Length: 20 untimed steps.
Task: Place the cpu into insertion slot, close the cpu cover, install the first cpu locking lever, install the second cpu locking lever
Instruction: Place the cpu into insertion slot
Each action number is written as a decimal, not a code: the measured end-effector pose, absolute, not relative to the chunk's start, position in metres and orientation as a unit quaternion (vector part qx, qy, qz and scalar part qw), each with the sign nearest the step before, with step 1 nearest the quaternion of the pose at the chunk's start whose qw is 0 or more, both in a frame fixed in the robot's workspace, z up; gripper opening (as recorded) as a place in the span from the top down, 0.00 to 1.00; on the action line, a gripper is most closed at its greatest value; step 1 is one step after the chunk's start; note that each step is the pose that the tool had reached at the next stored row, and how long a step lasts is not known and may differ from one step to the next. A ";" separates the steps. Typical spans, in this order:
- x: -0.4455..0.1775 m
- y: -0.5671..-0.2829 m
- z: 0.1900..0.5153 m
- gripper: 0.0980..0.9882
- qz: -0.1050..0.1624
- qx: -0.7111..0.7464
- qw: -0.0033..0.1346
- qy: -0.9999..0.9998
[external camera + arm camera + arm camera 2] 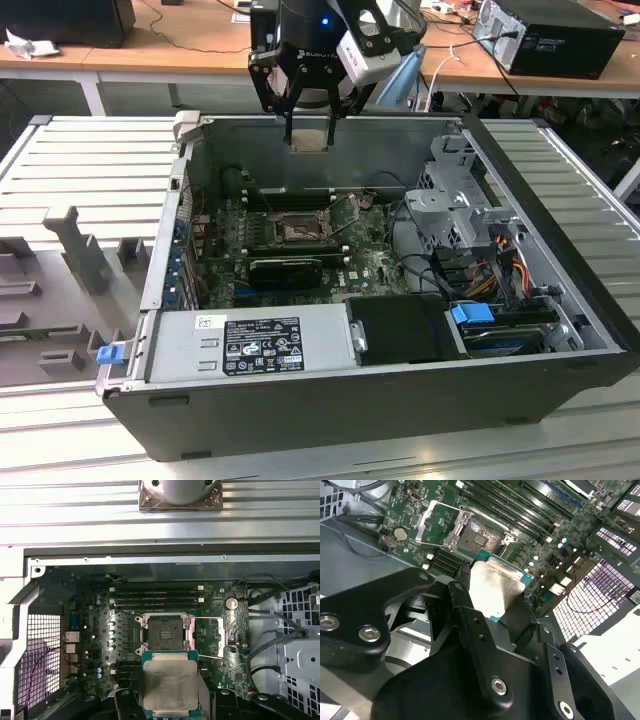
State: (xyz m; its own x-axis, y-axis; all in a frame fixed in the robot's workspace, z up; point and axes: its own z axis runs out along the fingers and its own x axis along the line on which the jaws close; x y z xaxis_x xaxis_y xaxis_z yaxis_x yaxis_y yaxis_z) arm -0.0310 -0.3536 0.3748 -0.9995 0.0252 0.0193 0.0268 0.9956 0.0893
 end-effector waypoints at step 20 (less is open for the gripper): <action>-0.031 -0.354 0.374 0.52 -0.045 -0.131 0.004 -0.990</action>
State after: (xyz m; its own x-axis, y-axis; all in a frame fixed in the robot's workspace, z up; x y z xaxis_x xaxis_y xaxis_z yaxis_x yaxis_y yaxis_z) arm -0.0310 -0.3535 0.3738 -0.9655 0.2595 0.0192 0.2602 0.9615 0.0885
